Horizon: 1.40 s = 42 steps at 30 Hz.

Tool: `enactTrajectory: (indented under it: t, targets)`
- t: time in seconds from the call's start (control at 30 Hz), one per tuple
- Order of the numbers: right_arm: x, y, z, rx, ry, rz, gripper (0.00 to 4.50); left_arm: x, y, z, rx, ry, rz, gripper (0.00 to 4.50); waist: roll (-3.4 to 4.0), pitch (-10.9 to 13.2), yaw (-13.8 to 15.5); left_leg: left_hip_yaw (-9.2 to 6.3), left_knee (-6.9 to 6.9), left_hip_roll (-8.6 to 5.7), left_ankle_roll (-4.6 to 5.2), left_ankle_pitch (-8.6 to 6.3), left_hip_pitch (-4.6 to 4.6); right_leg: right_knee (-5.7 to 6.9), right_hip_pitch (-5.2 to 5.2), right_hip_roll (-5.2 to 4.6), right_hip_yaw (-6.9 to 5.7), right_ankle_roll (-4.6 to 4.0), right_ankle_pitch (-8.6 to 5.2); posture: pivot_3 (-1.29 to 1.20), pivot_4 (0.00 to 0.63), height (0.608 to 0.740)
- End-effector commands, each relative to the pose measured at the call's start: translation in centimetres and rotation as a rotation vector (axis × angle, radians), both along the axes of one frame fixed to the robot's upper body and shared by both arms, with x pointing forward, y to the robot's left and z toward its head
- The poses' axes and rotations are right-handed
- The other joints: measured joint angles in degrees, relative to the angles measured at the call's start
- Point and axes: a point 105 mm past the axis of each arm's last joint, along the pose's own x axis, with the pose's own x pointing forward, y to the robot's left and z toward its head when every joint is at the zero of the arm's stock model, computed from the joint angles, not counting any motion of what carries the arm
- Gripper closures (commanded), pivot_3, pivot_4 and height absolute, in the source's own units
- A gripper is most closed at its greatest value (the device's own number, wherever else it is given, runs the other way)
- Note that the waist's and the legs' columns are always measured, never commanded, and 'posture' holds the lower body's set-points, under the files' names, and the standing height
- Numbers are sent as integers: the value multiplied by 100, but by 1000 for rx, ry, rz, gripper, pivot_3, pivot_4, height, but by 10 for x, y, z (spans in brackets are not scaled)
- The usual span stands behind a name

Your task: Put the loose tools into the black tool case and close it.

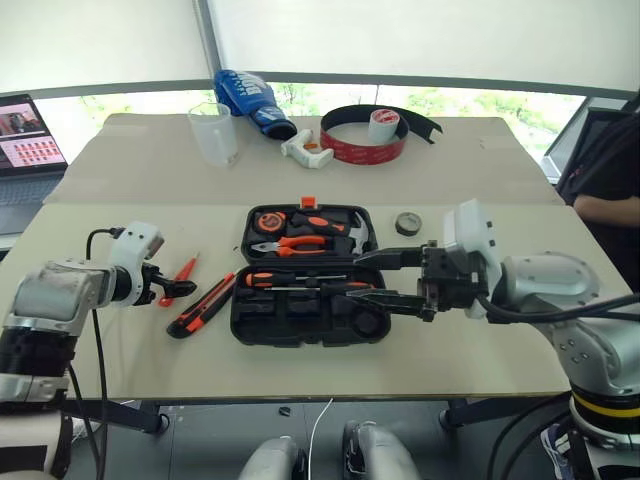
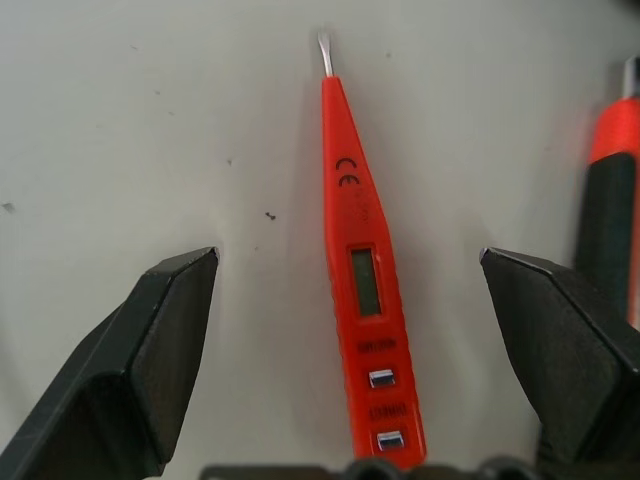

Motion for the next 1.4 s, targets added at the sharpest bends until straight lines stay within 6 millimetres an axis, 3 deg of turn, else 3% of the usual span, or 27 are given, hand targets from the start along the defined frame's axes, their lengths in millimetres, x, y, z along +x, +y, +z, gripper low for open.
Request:
enactTrajectory:
  t: [0.03, 0.23, 0.3, 0.33, 0.47, 0.57, 0.63, 0.8, 1.03, 1.23, 1.4]
  targets:
    - [-7, -3, 10, 12, -48, -18, 1203, 1, 2, -12, 11, 51, -22, 1044, 0, 0, 7, 2, 0, 0, -9, 5, 2, 3, 0, -2, 3, 1, -1, 0, 150, 730]
    - [-6, -8, 9, 1, -54, -62, 1203, 7, 12, -9, 23, 25, -15, 3205, -1, -1, 33, 1, -1, 17, -32, 18, 10, 14, 2, -5, 8, 42, -24, 0, 150, 730]
    - [-7, -11, 7, -5, -39, -74, 1203, 16, 9, 13, 9, -79, -56, 3932, -1, 0, 39, 2, -1, 18, -31, 18, 9, 17, 0, -5, 8, 42, -24, 0, 150, 730]
    - [-8, -13, 6, -12, -27, -78, 1203, 22, 3, 30, -5, -150, -96, 4049, -4, 1, 49, 1, -1, 18, -31, 18, 6, 19, -3, -5, 7, 41, -24, 0, 150, 730]
    - [-14, -22, -3, -53, 13, -84, 1203, 27, -37, 83, -23, -322, -343, 4066, -39, 13, 151, -13, 16, 25, -29, 18, -46, 16, -31, -3, -18, -4, 4, 0, 150, 730]
    - [-14, -26, -7, -76, 3, -103, 1203, 6, -79, 94, -10, -339, -660, 4066, -39, 13, 174, -10, 31, 22, -25, 19, -76, 8, -45, -5, -19, -13, 10, 0, 150, 730]
    - [-14, -27, -10, -82, 4, -111, 1203, -14, -105, 88, 16, -290, -874, 4066, -39, 13, 158, -5, 31, 19, -13, 22, -77, -1, -42, -7, -18, -12, 11, 0, 150, 730]
    - [-16, -25, -12, -79, 4, -108, 1203, -28, -126, 61, 110, -185, -1061, 4066, -37, 13, 130, -1, 30, 17, 5, 33, -71, -2, -34, -10, -22, -11, 11, 0, 150, 730]
    - [-20, -27, -11, -71, -1, -137, 1203, -19, -154, 26, 200, -112, -1205, 4066, -38, 13, 196, -3, 33, 33, -5, 36, -66, -1, -19, -3, -21, 33, -17, 0, 150, 730]
    - [-21, -27, -14, -68, 1, -155, 1203, -14, -166, 19, 202, -87, -1256, 4066, -38, 13, 193, -3, 42, 36, 55, 48, -75, -1, -22, 1, -22, 14, -4, 0, 150, 730]
    - [-23, -25, -13, -54, -2, -157, 1203, -2, -164, 18, 239, -77, -1233, 4066, -38, 13, 193, -3, 53, 35, 66, 42, -78, -1, -22, 2, -23, -4, 6, 0, 150, 730]
